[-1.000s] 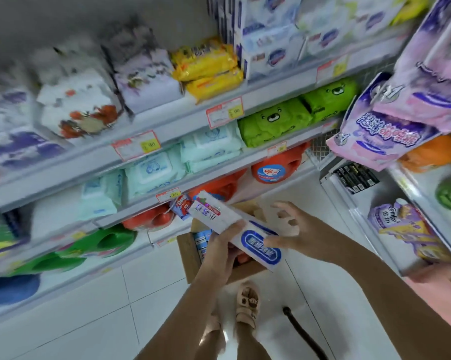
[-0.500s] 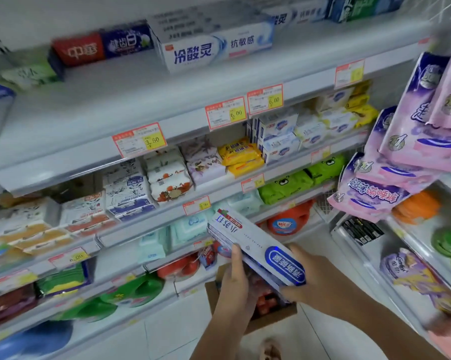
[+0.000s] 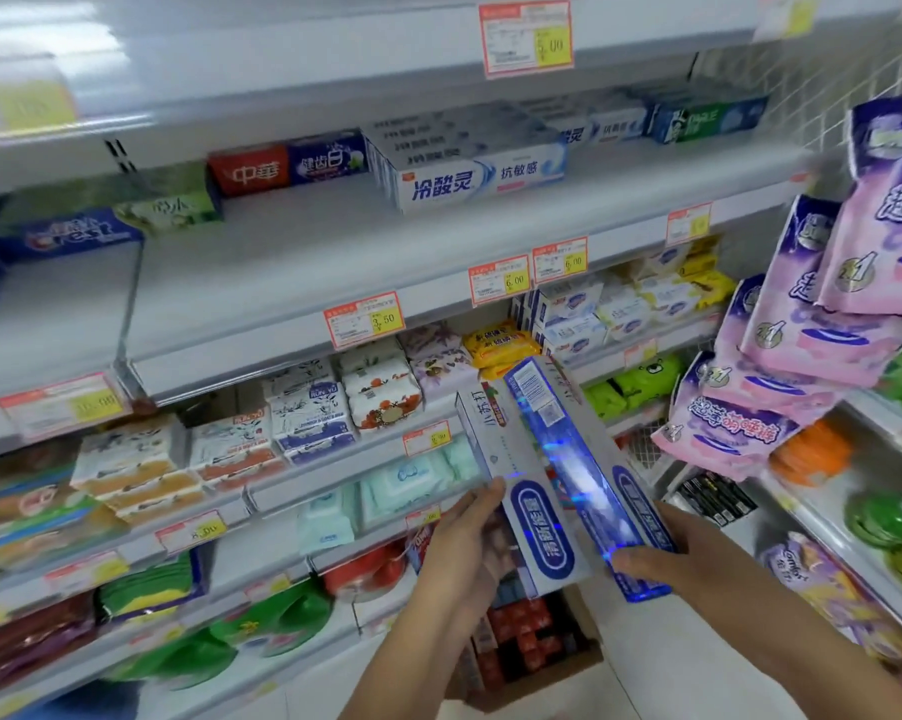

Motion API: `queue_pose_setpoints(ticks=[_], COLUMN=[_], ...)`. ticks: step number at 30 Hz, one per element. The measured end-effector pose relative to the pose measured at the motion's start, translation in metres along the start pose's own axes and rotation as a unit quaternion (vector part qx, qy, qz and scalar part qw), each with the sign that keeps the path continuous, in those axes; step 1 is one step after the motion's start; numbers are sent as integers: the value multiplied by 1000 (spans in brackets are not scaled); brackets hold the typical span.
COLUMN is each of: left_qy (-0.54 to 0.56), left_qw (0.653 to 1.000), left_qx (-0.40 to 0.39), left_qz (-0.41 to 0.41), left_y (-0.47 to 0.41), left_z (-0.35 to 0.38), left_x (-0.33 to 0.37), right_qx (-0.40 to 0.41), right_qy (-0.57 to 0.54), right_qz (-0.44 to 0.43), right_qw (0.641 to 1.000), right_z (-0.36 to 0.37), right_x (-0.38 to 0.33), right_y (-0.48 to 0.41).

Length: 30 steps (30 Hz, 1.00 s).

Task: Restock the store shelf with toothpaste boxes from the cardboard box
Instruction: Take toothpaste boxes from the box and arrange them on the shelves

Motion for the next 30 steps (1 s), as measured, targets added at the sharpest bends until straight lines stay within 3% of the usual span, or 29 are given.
queue_pose_setpoints(ticks=[7,14,20,30], left_qy=[2,-70,-177,-244], left_qw=[1000,997,982,968], left_qx=[-16,-42,-60,-45], left_qz=[-23,3,33,47], left_y=[-1,-13,-21,-42], left_z=[20,55,97,159], left_x=[1,14,24,66], right_qx=[63,31,-16,-141], right_qy=[-40,-101,-220,-330], right_qz=[7,-20,-17,-77], right_qw=[997,994,975,930], right_z=[-13,-22,-44,-85], right_x=[-1,2,-10,-61], right_y=[7,-4,-11,-16])
Point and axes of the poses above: each hand's wrist, its own y-axis away from the middle knuckle, its own z-axis out of the palm, x = y × z, the point moved 7 cm from there along -y, towards the middle knuckle, and after that the axes turned 3 degrees about z, right-handed, at the moved point
